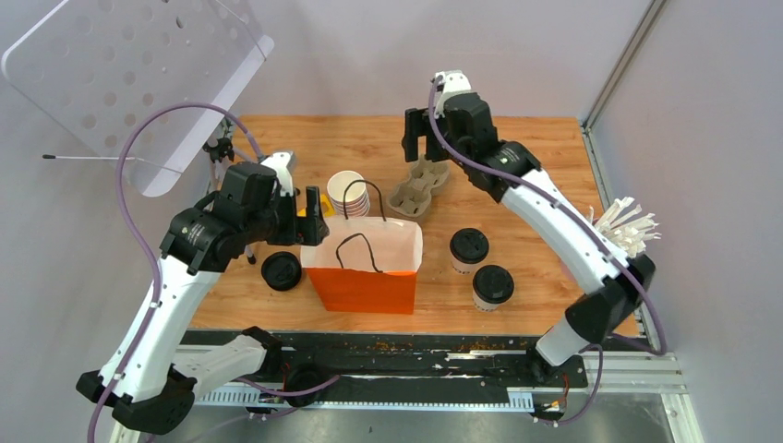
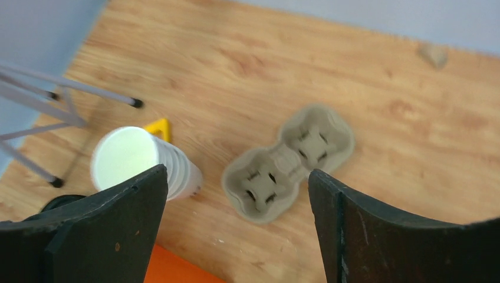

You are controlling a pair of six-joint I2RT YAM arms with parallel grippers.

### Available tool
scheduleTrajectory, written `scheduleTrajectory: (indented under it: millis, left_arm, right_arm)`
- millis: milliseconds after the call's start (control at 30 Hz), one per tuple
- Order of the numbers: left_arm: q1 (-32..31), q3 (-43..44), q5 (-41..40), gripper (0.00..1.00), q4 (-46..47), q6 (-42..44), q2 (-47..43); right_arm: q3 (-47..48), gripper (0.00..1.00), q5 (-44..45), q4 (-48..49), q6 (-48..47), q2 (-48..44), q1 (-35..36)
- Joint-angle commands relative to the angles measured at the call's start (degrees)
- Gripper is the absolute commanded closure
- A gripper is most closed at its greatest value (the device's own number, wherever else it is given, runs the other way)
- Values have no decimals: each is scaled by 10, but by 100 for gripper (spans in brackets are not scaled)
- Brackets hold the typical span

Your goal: Pack the takeout coffee

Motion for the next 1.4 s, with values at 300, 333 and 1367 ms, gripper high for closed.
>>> scheduleTrajectory:
  millis: [300, 333, 1367]
  left_arm:
    - [-1, 8, 8, 1, 1, 8, -13]
    - [-1, 6, 9, 1, 0, 8, -12]
    - [-1, 21, 50, 8, 0, 31, 6]
  right_arm:
    - [52, 31, 40, -64, 188, 185, -34]
    - [54, 33, 49, -60, 197, 196, -34]
    - [116, 48, 191, -124, 349, 358, -37]
